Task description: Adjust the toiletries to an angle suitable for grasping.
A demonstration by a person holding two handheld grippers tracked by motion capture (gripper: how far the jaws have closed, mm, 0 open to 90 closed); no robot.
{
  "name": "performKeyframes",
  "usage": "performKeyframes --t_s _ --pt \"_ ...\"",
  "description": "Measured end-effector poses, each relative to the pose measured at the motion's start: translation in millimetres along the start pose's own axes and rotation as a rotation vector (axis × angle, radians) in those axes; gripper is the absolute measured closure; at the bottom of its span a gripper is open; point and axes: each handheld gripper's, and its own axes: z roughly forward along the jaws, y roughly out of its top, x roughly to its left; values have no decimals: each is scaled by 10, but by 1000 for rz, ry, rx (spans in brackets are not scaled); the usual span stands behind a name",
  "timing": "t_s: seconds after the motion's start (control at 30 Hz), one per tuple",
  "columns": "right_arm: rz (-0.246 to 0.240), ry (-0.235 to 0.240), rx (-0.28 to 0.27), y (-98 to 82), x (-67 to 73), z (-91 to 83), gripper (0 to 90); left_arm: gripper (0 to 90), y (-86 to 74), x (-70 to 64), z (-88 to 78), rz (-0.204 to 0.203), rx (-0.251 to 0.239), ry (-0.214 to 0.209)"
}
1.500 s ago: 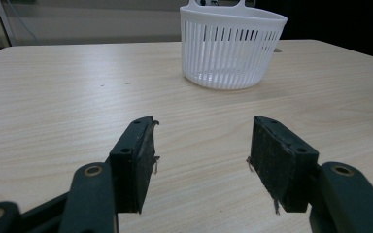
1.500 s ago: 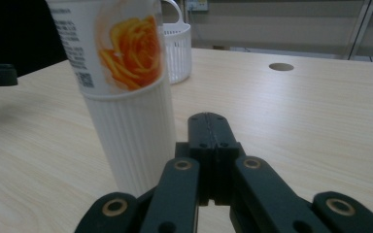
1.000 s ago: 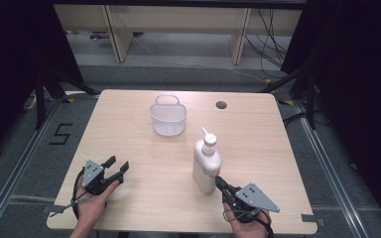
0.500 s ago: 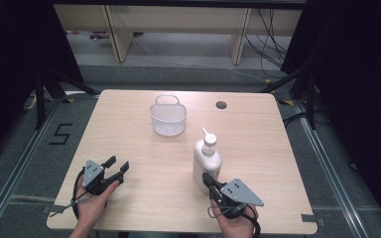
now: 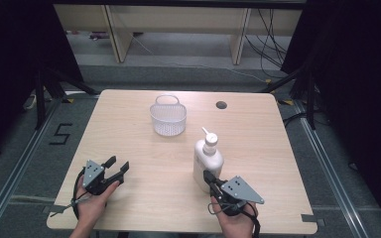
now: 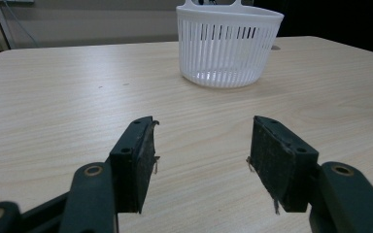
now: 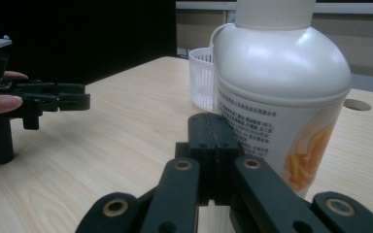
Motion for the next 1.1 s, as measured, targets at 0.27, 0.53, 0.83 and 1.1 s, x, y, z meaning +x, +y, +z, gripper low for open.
performKeyframes --t_s 0.27,0.53,0.83,1.1 --pt "4 -28 -12 10 -50 -30 900 417 0 -1 0 0 0 1" --pt "30 -58 -14 27 -111 -58 900 417 -1 0 2 -1 -4 0" --pt "9 -103 -16 29 -175 -91 900 416 -1 -2 1 0 -3 1" --pt "14 -128 -9 38 -236 -109 900 416 -2 -3 0 1 -3 1"
